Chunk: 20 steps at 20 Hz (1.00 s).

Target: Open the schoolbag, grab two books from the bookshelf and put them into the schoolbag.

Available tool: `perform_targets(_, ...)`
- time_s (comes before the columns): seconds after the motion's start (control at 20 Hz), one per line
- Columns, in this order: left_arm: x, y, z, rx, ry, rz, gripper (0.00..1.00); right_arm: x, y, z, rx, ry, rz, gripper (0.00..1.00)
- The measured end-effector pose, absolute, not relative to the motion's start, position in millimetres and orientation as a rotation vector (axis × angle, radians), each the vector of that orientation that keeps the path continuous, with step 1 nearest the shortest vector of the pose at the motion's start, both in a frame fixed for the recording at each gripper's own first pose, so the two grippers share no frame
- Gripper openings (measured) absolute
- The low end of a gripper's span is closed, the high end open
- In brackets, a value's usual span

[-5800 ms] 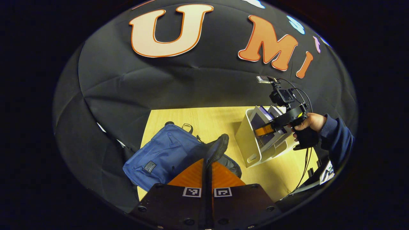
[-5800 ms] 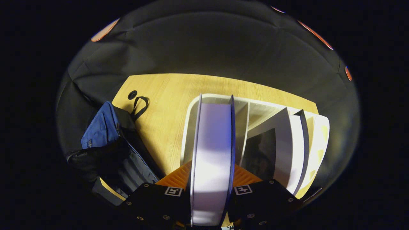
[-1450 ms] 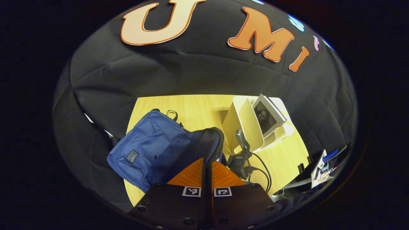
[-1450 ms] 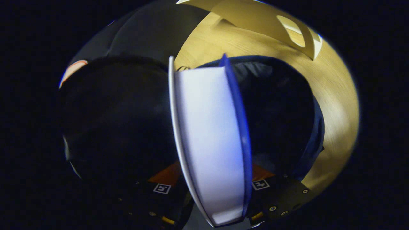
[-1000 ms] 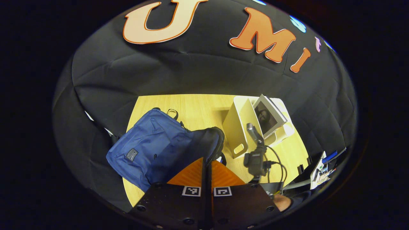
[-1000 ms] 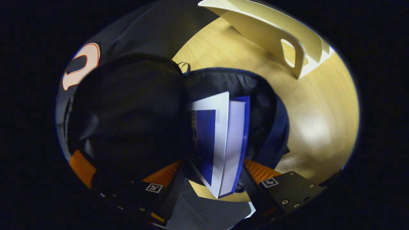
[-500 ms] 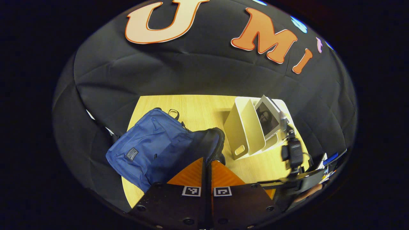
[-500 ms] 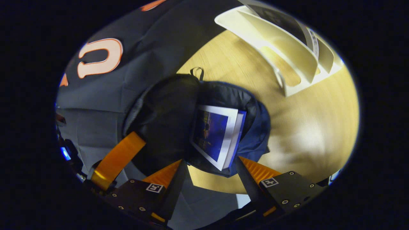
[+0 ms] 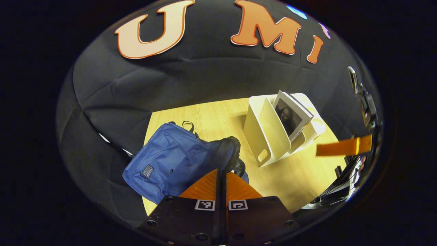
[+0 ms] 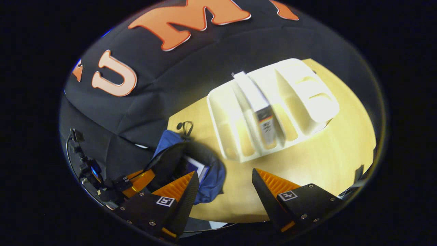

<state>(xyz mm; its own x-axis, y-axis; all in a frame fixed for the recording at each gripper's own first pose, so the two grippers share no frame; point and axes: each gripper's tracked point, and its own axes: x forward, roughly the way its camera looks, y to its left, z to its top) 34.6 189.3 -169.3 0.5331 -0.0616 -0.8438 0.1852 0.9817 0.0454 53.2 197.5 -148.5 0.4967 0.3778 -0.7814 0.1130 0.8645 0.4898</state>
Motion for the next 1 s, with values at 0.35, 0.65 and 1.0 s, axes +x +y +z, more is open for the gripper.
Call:
perform_targets(0.35, 27, 186, -175, 0.100, 1.012, -0.142, 0.01, 119, 160, -137, 0.654, 0.980, 0.128, 0.94)
perform_targets(0.65, 27, 189, -178, 0.087, 1.021, -0.139, 0.00, 147, 151, -170, 0.422, 1.058, 0.114, 0.93)
perform_targets(1.0, 29, 195, -176, 0.084, 1.020, -0.138, 0.00, 185, 174, -183, 0.140, 1.150, 0.204, 0.90)
